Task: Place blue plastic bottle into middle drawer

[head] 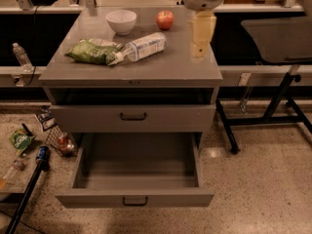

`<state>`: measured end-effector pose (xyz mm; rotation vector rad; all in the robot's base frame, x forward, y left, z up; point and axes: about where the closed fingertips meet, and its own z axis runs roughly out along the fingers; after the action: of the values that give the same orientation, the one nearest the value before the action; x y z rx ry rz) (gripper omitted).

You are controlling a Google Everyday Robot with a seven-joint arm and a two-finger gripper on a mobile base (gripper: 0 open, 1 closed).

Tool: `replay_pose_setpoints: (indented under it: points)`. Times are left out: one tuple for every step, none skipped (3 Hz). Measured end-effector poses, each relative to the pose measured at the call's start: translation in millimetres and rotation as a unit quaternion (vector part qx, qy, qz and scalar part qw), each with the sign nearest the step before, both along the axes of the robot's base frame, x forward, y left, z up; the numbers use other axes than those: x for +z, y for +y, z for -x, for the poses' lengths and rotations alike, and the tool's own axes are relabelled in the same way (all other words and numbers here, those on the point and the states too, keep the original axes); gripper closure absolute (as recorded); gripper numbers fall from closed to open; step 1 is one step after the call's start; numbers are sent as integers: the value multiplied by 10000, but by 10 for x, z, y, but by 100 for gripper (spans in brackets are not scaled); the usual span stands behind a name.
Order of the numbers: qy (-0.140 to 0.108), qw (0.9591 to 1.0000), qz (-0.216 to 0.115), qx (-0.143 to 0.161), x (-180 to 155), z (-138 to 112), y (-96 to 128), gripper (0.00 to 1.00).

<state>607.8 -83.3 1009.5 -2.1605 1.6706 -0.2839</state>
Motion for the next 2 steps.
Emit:
replay_pose_setpoints:
  points:
    - [35, 9989, 179, 426, -212, -510, 270, 0]
    - [-3, 9967, 453, 670, -345, -980, 494, 0]
